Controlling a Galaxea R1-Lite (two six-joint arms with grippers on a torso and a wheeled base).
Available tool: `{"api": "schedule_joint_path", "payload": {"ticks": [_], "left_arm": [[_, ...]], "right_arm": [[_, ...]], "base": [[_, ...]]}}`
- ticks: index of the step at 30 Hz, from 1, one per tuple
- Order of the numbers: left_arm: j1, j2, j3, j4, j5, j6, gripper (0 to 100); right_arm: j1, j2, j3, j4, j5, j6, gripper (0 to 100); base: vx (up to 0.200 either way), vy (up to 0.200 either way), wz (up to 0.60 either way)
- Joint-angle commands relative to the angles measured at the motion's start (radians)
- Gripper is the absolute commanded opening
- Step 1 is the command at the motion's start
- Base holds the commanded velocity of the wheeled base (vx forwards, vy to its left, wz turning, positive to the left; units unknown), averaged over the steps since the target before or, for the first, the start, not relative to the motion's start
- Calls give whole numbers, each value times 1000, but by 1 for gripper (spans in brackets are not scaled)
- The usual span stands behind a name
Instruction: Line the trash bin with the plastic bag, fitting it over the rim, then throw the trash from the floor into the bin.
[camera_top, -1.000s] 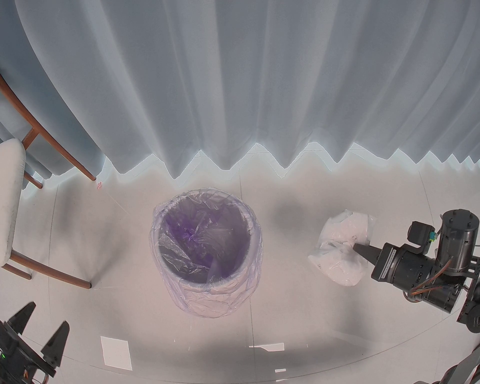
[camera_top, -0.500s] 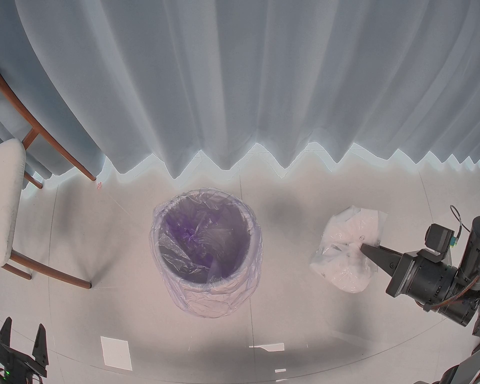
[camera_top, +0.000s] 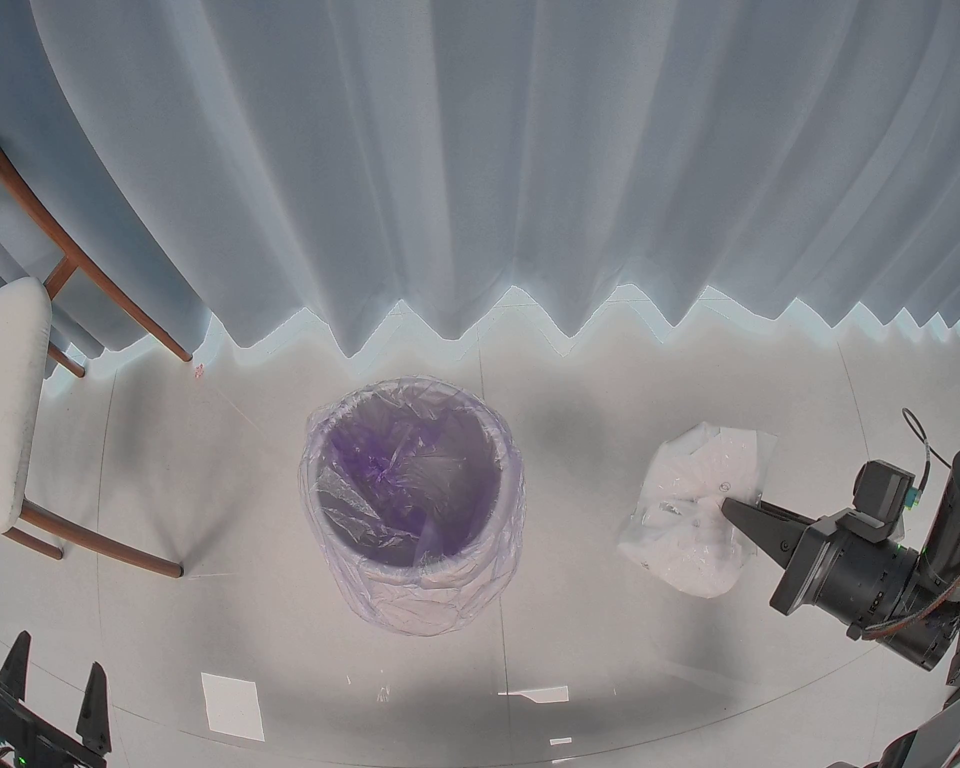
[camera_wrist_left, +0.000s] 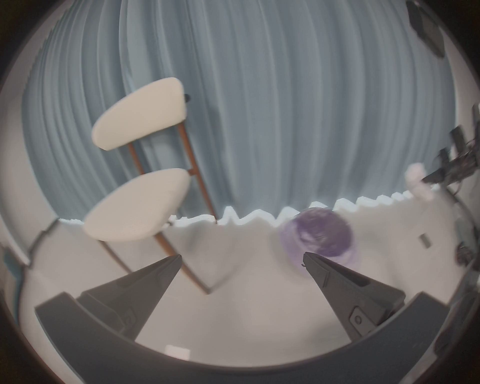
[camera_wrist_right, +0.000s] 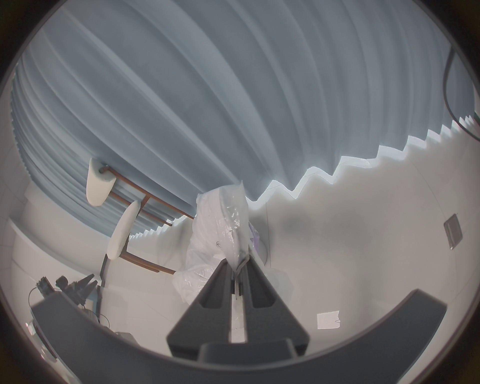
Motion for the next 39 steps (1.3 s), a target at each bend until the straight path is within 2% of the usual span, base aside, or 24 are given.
{"api": "schedule_joint_path", "payload": {"ticks": [1, 3, 4, 5, 6, 8, 10, 11, 12, 13, 14, 15, 25, 28, 31, 33, 35, 37, 39], "left_arm": [[20, -37, 11, -1, -169, -121, 100], [22, -37, 13, 11, -95, -112, 100], [22, -37, 13, 12, -40, -110, 100], [22, -37, 13, 14, 55, -107, 100], [22, -37, 13, 17, 100, -107, 100], [19, -37, 13, 17, 87, -107, 100], [19, -37, 14, 16, 17, -109, 100], [20, -37, 17, 20, -106, -90, 100], [20, -37, 17, 43, -170, -61, 100], [20, -37, 13, 65, -170, -43, 100], [20, -37, 13, 65, -170, -43, 100], [20, -37, 10, 71, -143, -52, 100], [20, -37, 14, 58, -138, -57, 100], [20, -37, 14, 58, -138, -57, 100], [20, -37, 14, 58, -138, -57, 100], [20, -37, 14, 58, -138, -57, 100], [20, -37, 14, 58, -140, -57, 100], [20, -37, 14, 58, -138, -57, 100], [20, -37, 14, 58, -138, -57, 100]], "right_arm": [[54, 0, 57, -48, -14, -84, 0], [63, 0, 93, -95, -7, -102, 0], [65, 1, 100, -121, -4, -111, 0], [65, 5, 109, -163, -1, -125, 0], [65, 6, 114, -189, 0, -133, 0], [65, 5, 116, -212, 2, -136, 0], [69, 5, 125, -218, 8, -139, 0], [79, -3, 145, -221, 37, -153, 0], [94, -9, 163, -224, 66, -168, 0], [102, -22, 183, -232, 94, -181, 0], [102, -22, 183, -232, 94, -181, 0], [108, -37, 217, -247, 128, -200, 0], [91, -35, 226, -253, 141, -187, 0], [79, -42, 240, -255, 190, -164, 0], [0, -31, 231, -250, 192, -167, 0], [-131, 23, 182, -250, 192, -164, 0], [-219, 83, 139, -262, 192, -154, 0], [-260, 120, 125, -296, 192, -134, 0], [-263, 153, 119, -348, 192, -98, 0]], "base": [[0, 0, 0], [0, 0, 0], [0, 0, 0], [0, 0, 0], [0, 0, 0], [0, 0, 0], [0, 0, 0], [0, 0, 0], [0, 0, 0], [0, 0, 0], [0, 0, 0], [0, 0, 0], [0, 0, 0], [0, 0, 0], [0, 0, 0], [0, 0, 0], [0, 0, 0], [0, 0, 0], [0, 0, 0]]}}
